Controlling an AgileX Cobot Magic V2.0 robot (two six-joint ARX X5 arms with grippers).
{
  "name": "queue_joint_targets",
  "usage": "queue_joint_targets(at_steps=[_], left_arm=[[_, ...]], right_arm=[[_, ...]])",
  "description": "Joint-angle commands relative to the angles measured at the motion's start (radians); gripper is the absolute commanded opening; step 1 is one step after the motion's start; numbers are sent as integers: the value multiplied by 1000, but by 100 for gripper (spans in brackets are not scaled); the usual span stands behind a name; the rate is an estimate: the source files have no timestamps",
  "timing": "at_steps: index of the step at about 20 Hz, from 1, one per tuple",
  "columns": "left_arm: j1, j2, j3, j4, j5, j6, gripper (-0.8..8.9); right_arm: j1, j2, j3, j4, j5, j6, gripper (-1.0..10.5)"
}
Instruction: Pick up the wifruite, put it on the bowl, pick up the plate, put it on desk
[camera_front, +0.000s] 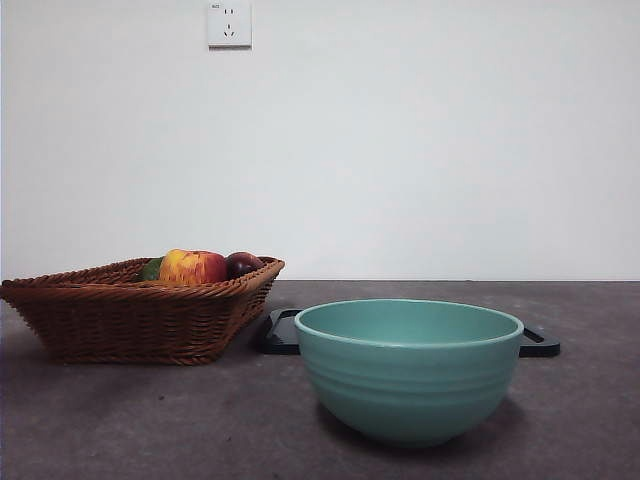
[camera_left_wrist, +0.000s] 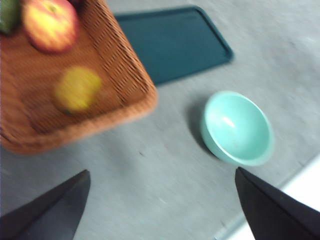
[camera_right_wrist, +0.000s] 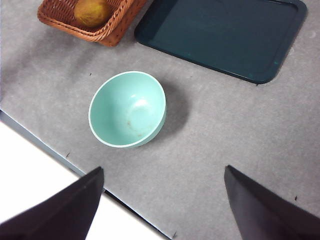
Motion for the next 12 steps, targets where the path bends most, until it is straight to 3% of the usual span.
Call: queue_joint_targets(at_steps=[1,12], left_arm=[[-9,73,57,23,-14,13,466],[-95,547,309,105,-187,122,465]], right_arm=[[5,6,18,12,-3,0,386],[5,6,18,12,-3,0,386]])
